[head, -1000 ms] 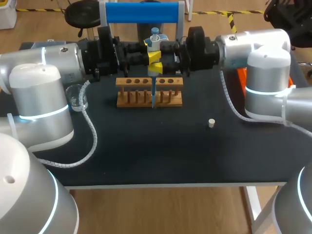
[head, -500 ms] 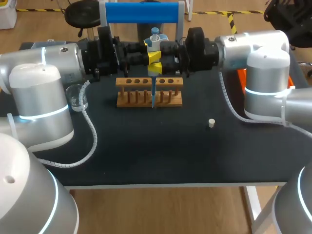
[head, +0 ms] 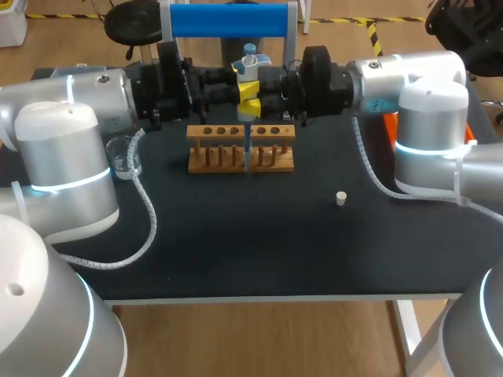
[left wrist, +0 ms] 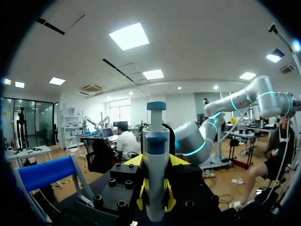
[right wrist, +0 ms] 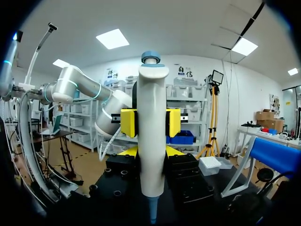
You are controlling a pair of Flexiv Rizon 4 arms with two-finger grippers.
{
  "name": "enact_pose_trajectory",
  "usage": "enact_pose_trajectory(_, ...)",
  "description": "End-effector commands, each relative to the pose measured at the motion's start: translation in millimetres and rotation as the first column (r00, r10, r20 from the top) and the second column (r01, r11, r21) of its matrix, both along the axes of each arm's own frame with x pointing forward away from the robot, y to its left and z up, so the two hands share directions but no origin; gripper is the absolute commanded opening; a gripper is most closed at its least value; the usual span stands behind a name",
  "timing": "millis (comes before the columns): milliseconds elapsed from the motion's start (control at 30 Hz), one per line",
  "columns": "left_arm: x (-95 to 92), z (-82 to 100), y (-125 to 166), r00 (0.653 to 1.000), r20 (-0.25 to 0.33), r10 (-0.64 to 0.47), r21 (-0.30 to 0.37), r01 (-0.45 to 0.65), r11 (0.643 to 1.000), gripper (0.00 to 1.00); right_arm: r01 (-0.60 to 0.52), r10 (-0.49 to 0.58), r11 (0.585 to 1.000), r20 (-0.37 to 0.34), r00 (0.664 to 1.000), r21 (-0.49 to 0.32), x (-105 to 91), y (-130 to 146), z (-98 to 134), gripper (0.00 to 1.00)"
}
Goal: Invert the test tube, pick up the pipette, mount the tip to pipette, aspirate from beaker and dispense into the tube, eject the tip, return the pipette, and cap with the stopper.
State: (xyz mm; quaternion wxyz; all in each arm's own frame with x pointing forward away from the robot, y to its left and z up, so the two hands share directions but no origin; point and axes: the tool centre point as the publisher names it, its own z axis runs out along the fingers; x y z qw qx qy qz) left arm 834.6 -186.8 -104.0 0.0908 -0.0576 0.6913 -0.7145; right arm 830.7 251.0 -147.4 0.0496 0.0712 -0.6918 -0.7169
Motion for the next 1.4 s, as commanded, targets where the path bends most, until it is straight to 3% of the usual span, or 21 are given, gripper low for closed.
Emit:
enact_pose_trajectory(33, -2.5, -0.4, 0, 1.000, 0.000, 0.000, 0.000, 0.000, 1.000, 0.00, 0.000, 0.000, 1.000, 0.002, 1.000, 0.002, 1.0, -1, 1, 0.00)
enact_pose_trajectory(100, -2.5, -0.4, 0, 1.000, 0.000, 0.000, 0.000, 0.000, 1.000, 0.00, -0.001, 0.001, 1.000, 0.002, 1.000, 0.003, 0.7, -1, 1, 0.00)
enact_pose_trajectory(133, -2.5, -0.4, 0, 1.000, 0.000, 0.000, 0.000, 0.000, 1.000, 0.24, -0.002, 0.002, 1.000, 0.002, 1.000, 0.003, 0.6, -1, 1, 0.00)
enact_pose_trajectory(167, -2.5, -0.4, 0, 1.000, 0.000, 0.000, 0.000, 0.000, 1.000, 1.00, -0.002, 0.002, 1.000, 0.002, 1.000, 0.003, 0.7, -2, 1, 0.00)
enact_pose_trajectory(633, -2.5, -0.4, 0, 1.000, 0.000, 0.000, 0.000, 0.000, 1.000, 1.00, -0.015, 0.015, 0.999, 0.004, 1.000, 0.029, 6.3, -34, 4, 0.00)
enact_pose_trajectory(1100, -2.5, -0.4, 0, 1.000, 0.000, 0.000, 0.000, 0.000, 1.000, 1.00, -0.017, 0.017, 1.000, 0.018, 1.000, 0.006, 18.2, -94, 7, 0.00)
enact_pose_trajectory(1167, -2.5, -0.4, 0, 1.000, 0.000, 0.000, 0.000, 0.000, 1.000, 1.00, -0.038, 0.038, 0.999, -0.016, 0.999, 0.025, 20.5, -103, 7, 0.00)
enact_pose_trajectory(1400, -2.5, -0.4, 0, 1.000, 0.000, 0.000, 0.000, 0.000, 1.000, 1.00, -0.038, 0.038, 0.999, -0.016, 0.999, 0.025, 20.5, -103, 7, 0.00)
